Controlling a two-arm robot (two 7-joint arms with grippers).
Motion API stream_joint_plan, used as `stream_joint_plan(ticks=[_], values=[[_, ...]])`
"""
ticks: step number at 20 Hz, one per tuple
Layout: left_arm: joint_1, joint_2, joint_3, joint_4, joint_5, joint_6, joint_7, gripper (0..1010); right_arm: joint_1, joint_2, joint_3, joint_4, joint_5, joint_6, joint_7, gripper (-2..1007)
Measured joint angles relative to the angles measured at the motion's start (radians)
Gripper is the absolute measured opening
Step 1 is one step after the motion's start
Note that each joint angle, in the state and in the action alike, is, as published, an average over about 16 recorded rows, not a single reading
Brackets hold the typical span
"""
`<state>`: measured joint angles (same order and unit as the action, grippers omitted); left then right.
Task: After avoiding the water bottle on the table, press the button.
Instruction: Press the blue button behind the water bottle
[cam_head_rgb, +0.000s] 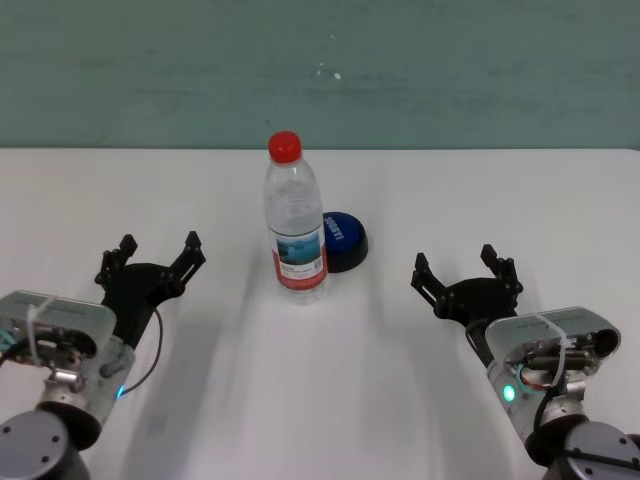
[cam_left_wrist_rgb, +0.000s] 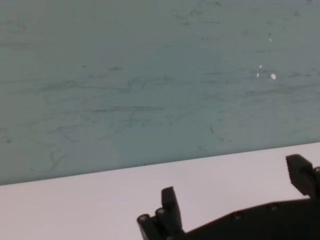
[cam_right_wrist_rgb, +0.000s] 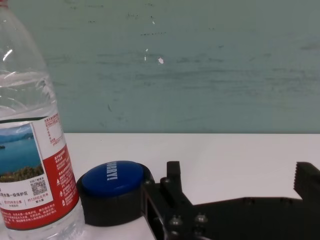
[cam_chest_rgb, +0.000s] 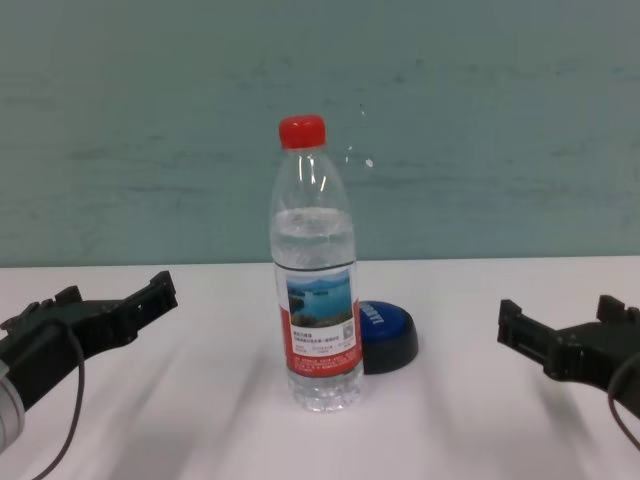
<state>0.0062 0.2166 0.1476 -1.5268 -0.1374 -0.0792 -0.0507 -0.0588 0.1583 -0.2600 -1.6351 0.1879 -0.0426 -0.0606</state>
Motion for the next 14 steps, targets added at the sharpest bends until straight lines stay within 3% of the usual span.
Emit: stream_joint_plan(ticks=[14], values=[[0.0, 0.0, 0.0, 0.0, 0.0, 0.0, 0.0, 1000, 0.0, 0.0, 0.0, 0.0, 0.0, 0.0, 0.0, 1004]])
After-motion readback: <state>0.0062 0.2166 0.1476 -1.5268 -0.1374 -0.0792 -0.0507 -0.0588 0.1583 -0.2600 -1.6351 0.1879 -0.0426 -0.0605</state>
